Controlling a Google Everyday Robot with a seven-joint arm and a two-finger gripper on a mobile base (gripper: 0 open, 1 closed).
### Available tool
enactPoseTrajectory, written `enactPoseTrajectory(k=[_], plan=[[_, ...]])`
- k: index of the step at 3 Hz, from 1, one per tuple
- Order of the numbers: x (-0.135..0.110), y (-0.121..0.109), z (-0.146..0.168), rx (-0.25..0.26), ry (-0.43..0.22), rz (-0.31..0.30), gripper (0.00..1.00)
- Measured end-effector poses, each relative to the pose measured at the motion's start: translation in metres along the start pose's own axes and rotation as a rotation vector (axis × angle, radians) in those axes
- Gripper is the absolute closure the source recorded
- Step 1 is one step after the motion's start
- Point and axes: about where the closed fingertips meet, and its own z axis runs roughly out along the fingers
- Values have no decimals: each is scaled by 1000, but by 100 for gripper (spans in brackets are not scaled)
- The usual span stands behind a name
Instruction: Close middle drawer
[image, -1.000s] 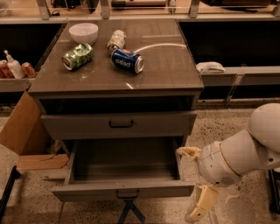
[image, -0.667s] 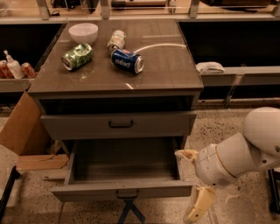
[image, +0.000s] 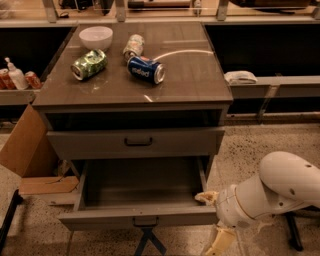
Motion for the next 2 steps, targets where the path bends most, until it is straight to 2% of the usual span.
enactPoseTrajectory(k=[2], plan=[[44, -6, 56, -18, 6, 29, 64]])
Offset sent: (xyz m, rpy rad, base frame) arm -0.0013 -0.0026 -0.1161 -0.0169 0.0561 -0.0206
